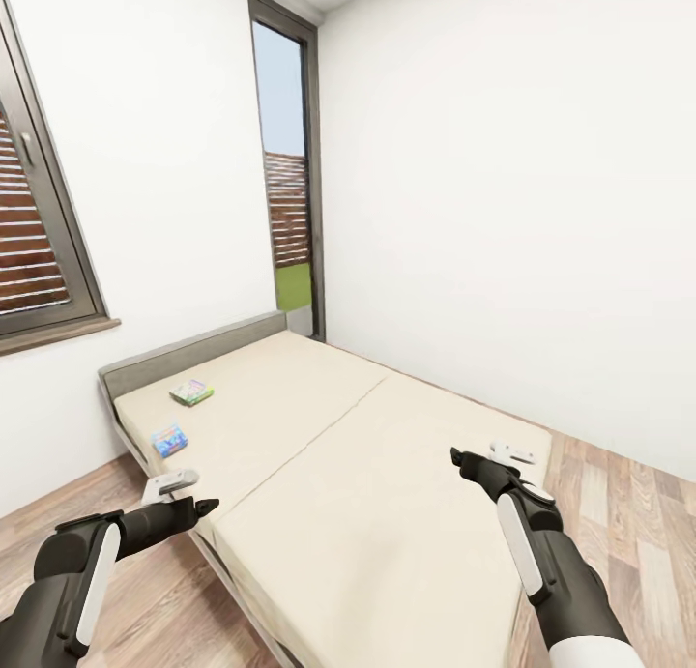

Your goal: Put all the toys in the child's room - the three board games (two on the bed and one on the table), the two jigsaw puzzles on the table, and the tennis ball on the table - inside the toy box on the table in the child's room.

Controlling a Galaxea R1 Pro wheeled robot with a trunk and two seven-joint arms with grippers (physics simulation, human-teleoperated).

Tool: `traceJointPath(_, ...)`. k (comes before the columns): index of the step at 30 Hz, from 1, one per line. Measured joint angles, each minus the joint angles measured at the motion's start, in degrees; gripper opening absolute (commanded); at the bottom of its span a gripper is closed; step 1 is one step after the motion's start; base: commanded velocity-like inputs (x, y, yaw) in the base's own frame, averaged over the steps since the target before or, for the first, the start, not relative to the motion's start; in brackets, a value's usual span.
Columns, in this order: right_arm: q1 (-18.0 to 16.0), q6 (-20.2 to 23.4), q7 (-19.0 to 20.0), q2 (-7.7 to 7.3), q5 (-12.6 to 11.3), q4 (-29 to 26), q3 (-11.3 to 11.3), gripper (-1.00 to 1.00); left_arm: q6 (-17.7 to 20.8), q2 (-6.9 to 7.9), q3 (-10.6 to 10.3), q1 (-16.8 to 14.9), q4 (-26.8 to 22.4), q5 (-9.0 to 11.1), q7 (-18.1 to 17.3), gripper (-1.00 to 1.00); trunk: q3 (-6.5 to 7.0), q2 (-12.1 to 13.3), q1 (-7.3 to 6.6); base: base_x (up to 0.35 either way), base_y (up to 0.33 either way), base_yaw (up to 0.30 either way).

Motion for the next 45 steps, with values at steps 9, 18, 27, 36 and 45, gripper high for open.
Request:
traceJointPath(9, 0.0, -0.2, -0.1, -0.06, 0.2, 0.5, 0.2, 1.00, 0.0, 0.00, 0.0, 0.0, 0.0, 0.0, 0.0, 1.00, 0.00, 0.0, 0.00, 0.000, 0.000, -0.003)
traceJointPath(18, 0.0, -0.2, -0.1, 0.10, 0.0, 0.0, 0.1, 1.00, 0.0, 0.00, 0.0, 0.0, 0.0, 0.0, 0.0, 1.00, 0.00, 0.0, -0.02, 0.144, 0.113, 0.000)
traceJointPath(27, 0.0, -0.1, -0.1, 0.06, 0.0, -0.1, 0.0, 1.00, 0.0, -0.01, 0.0, 0.0, 0.0, 0.0, 0.0, 1.00, 0.08, 0.0, -0.02, 0.206, 0.198, -0.126)
traceJointPath(36, 0.0, 0.1, -0.1, 0.06, -0.1, -0.1, -0.1, 1.00, 0.0, -0.01, 0.0, 0.0, 0.0, 0.0, 0.0, 1.00, 0.31, 0.0, 0.00, 0.052, 0.090, -0.266)
traceJointPath(45, 0.0, 0.1, -0.1, 0.07, -0.1, -0.1, -0.1, 1.00, 0.0, -0.01, 0.0, 0.0, 0.0, 0.0, 0.0, 1.00, 0.56, 0.0, 0.00, 0.002, 0.004, -0.275)
